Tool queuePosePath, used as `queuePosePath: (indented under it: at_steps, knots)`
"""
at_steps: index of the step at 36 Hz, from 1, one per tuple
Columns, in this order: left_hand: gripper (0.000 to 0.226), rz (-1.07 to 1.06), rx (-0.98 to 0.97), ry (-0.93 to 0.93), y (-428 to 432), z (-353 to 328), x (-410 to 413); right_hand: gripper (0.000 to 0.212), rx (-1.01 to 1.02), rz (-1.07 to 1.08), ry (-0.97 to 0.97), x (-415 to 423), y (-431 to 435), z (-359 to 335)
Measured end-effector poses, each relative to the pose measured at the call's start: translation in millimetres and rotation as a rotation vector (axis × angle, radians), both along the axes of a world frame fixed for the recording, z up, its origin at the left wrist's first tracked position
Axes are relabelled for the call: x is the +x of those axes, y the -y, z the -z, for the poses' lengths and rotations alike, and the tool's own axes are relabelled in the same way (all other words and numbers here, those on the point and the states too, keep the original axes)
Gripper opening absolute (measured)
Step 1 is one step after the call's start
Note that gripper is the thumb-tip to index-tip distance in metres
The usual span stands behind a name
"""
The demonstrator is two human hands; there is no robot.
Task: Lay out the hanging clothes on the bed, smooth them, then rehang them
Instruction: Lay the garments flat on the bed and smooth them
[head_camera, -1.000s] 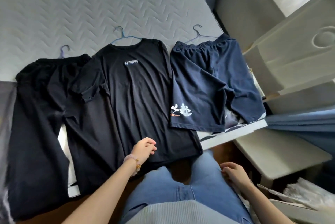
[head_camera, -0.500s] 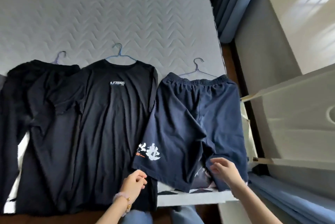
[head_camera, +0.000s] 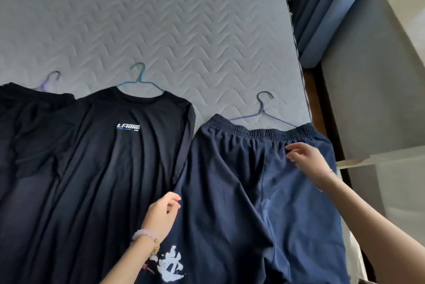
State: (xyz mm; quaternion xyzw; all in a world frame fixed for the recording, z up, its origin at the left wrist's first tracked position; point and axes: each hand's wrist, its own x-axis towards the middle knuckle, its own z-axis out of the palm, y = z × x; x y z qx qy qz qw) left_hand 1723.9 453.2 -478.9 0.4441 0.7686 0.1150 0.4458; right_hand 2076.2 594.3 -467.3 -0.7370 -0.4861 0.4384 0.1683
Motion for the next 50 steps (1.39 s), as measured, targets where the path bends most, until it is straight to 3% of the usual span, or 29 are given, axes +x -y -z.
queuePosePath:
  at_steps: [3,7,16,26,29,32,41,50]
  knots:
    - [0.028,0.096,0.12,-0.174,-30,20,-18,0.024,0.046,-0.035,0.111,3,-37,20]
    - [0.037,0.14,0.127,-0.336,-59,37,-36,0.042,0.049,-0.145,0.275,10,-68,43]
    - [0.046,0.212,0.071,-0.322,-58,57,-36,0.058,-0.065,-0.283,0.545,20,-99,77]
    - [0.056,0.242,0.074,-0.341,-39,65,-43,0.05,-0.09,-0.363,0.83,22,-96,78]
    - [0.056,0.245,0.077,-0.336,-38,66,-44,0.044,-0.008,-0.394,0.901,26,-95,73]
    - [0.053,0.235,0.048,-0.316,-37,63,-44,0.035,0.073,-0.426,0.835,33,-88,56]
    - [0.046,0.216,-0.011,-0.301,-7,-3,-47,0.008,0.187,-0.322,0.376,30,-35,-53]
    - [0.035,0.073,0.004,-0.233,77,-102,-58,0.012,0.306,-0.226,0.077,-21,81,-152]
